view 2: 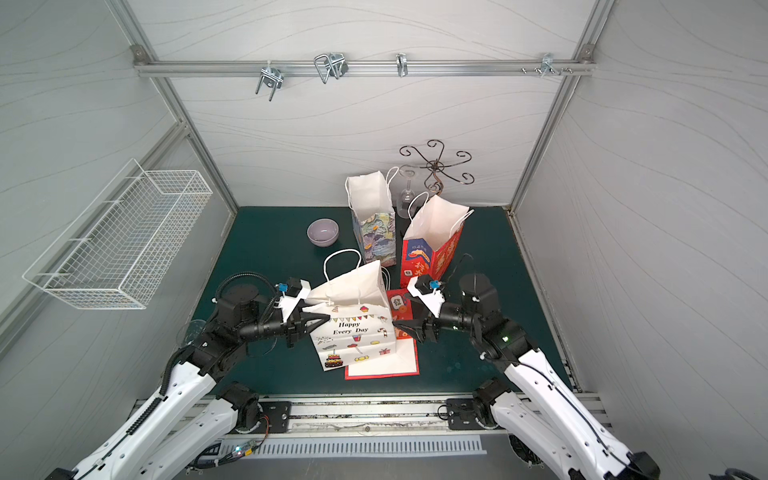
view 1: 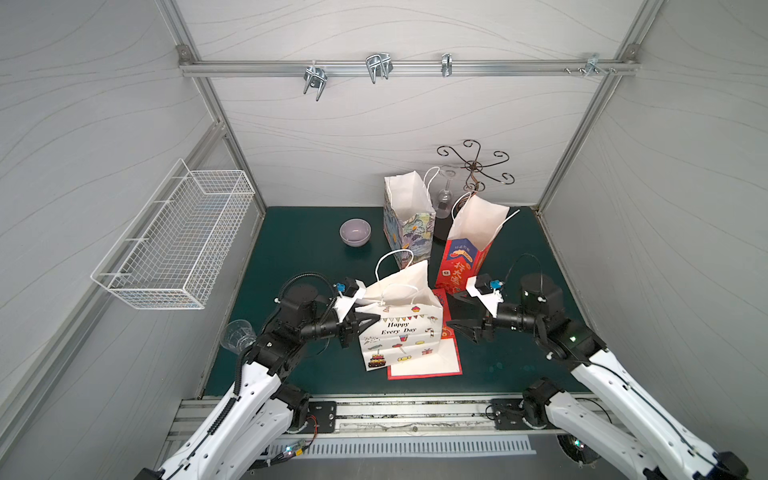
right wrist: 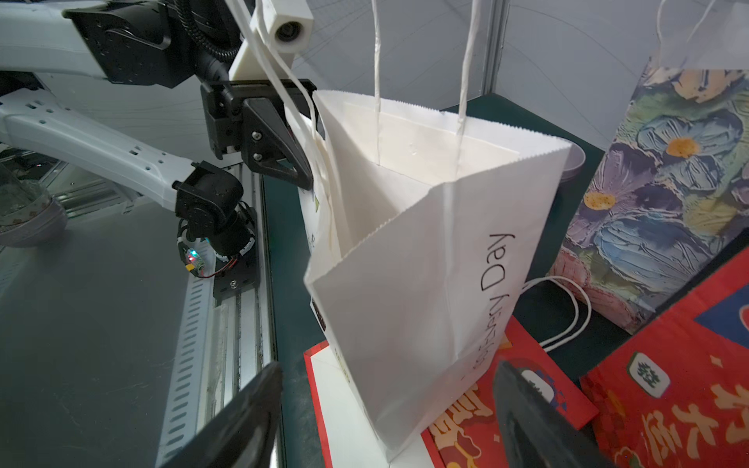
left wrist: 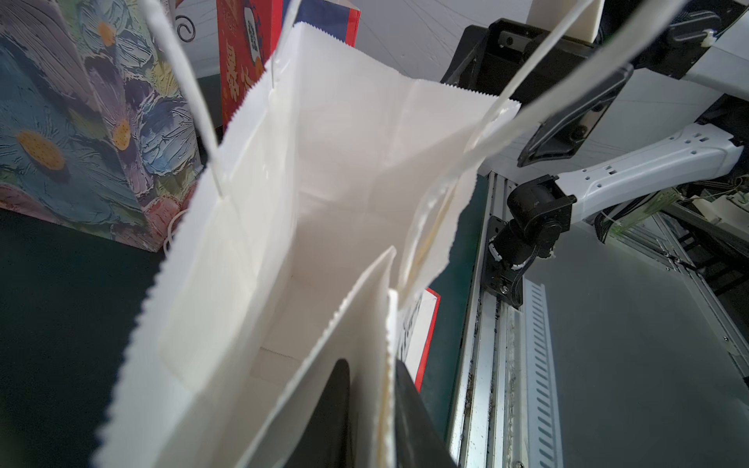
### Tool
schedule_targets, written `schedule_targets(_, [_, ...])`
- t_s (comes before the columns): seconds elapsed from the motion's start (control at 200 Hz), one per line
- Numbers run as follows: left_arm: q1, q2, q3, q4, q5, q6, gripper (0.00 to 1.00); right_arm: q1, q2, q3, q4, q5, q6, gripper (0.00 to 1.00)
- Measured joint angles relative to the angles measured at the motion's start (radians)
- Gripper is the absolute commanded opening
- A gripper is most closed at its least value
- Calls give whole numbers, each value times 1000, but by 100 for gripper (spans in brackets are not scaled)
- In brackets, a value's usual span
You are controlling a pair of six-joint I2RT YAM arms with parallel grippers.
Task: Put away the paper bag
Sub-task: Press the paper bag at the center of the board.
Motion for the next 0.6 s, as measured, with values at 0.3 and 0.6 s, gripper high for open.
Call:
schedule_targets(0.3, [0, 25, 0, 17, 1, 0, 19, 5, 136, -139, 51, -93, 90, 86])
schedule_targets(0.6, [0, 33, -9, 51, 1, -8, 17, 108, 318, -182, 298, -205, 129, 84])
